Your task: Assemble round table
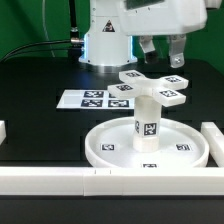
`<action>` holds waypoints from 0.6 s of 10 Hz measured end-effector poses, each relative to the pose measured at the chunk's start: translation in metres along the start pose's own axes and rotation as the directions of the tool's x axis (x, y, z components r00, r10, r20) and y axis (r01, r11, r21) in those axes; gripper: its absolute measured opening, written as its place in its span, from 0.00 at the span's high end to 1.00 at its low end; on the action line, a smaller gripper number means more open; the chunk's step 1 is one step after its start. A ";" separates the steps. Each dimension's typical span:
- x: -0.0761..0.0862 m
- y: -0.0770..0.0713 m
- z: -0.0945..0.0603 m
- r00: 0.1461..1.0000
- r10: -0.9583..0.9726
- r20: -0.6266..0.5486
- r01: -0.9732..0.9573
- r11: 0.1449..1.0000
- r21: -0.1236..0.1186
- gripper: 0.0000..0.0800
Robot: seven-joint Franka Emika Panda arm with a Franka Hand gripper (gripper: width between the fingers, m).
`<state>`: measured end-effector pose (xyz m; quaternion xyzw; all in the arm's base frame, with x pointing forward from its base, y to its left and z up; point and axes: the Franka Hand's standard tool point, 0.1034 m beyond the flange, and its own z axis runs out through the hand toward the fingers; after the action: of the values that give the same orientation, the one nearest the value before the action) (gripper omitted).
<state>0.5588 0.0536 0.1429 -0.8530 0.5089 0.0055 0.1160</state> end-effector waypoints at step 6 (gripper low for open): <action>0.001 -0.005 0.002 0.870 -0.493 0.015 0.493 0.870 -0.025 0.19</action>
Offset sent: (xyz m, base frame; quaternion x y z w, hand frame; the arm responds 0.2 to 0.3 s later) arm 0.0000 0.0000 0.0000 0.0000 0.0000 -0.1938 0.9810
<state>0.5638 0.0551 0.1412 -0.9560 0.2739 -0.0135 0.1039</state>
